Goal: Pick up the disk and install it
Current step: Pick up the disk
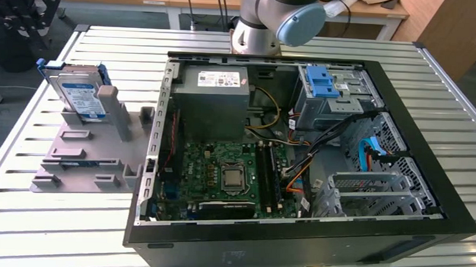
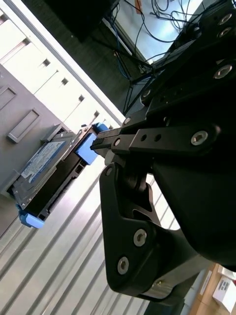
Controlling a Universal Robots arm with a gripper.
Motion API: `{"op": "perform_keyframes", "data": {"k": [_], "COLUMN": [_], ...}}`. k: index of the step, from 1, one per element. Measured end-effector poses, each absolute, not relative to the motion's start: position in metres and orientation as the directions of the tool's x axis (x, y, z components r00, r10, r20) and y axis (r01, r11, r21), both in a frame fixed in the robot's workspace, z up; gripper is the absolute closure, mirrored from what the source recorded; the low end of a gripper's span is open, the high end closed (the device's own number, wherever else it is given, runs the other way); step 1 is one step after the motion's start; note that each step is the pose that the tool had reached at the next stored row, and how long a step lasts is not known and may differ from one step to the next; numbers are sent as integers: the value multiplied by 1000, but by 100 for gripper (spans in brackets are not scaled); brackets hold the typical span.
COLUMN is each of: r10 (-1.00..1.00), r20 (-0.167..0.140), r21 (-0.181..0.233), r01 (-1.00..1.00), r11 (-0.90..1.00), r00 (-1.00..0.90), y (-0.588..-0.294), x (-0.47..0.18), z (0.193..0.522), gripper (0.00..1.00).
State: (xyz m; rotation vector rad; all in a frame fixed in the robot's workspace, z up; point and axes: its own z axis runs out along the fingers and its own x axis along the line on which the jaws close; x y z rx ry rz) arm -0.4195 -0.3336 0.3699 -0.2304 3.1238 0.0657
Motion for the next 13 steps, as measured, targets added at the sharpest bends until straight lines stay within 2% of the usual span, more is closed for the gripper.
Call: {"op": "perform_keyframes", "data": {"k": [13], "r10": [-345], "r20": [-12], "r21": [41], "r01": [-345], "r11": [938], "r00": [-939], "y": [-334], "x": [-420], "z": [370], "gripper": [89]}}
